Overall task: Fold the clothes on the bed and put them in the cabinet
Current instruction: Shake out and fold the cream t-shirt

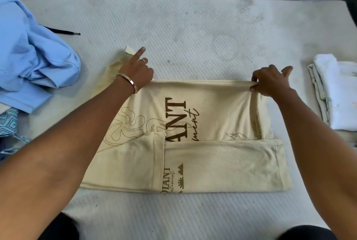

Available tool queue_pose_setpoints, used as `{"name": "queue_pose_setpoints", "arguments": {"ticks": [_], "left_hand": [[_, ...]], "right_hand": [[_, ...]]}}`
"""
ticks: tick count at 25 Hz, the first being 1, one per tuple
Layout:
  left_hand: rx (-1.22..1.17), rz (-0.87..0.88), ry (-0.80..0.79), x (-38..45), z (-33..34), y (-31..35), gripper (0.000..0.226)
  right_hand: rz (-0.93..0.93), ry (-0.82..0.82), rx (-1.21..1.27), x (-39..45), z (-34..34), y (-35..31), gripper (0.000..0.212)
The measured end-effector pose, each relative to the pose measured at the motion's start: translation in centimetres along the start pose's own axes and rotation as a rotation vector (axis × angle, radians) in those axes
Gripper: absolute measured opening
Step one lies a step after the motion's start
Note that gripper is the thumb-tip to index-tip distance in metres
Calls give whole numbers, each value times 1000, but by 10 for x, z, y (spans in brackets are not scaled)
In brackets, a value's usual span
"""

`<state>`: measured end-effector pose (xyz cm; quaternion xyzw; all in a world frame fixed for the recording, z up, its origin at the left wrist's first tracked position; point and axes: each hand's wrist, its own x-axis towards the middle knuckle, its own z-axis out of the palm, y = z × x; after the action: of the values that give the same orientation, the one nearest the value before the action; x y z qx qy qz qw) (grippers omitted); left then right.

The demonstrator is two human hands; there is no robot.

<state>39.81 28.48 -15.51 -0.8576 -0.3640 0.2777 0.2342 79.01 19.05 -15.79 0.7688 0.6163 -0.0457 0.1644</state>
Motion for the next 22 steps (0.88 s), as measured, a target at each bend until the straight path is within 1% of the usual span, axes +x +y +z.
{"name": "queue_pose_setpoints", "arguments": {"ticks": [2, 4, 6, 8, 10, 12, 14, 16, 18, 19, 20, 21, 22], "left_hand": [[-13, 42, -4, -5, 5, -1, 25], [-104, 53, -46, -19, 8, -7, 23], [-205, 72, -102, -45, 3, -11, 29], [-275, 84, -111, -78, -3, -6, 35], [-346, 65, -137, -114, -10, 8, 49], [-397, 37, -184, -149, -16, 30, 58], [-482, 4, -218, -179, -14, 57, 56], [-564, -27, -290, -203, -15, 83, 62], [-641, -76, -398, -216, -20, 100, 70], [-665, -118, -431, -219, -26, 105, 71], [-678, -166, -408, -219, -31, 108, 67], [-684, -212, -342, -217, -36, 111, 58], [-695, -243, -208, -212, -39, 116, 49]], "right_hand": [[9, 20, -1, -6, 2, -1, 11], [9, 101, 65, -22, 5, 1, 11], [18, 220, 119, -52, 10, 4, 19], [47, 337, 93, -89, 20, 6, 22], [78, 395, 40, -130, 33, 4, 22], [109, 395, 30, -167, 49, 3, 22], [121, 347, 64, -197, 64, 0, 24], [127, 196, 133, -216, 71, -8, 27], [140, 31, 265, -222, 73, -13, 36], [161, -14, 349, -224, 70, -14, 42], [211, -22, 457, -223, 67, -13, 44], [284, 33, 593, -221, 61, -12, 42], [382, 146, 760, -217, 56, -11, 35]]}}
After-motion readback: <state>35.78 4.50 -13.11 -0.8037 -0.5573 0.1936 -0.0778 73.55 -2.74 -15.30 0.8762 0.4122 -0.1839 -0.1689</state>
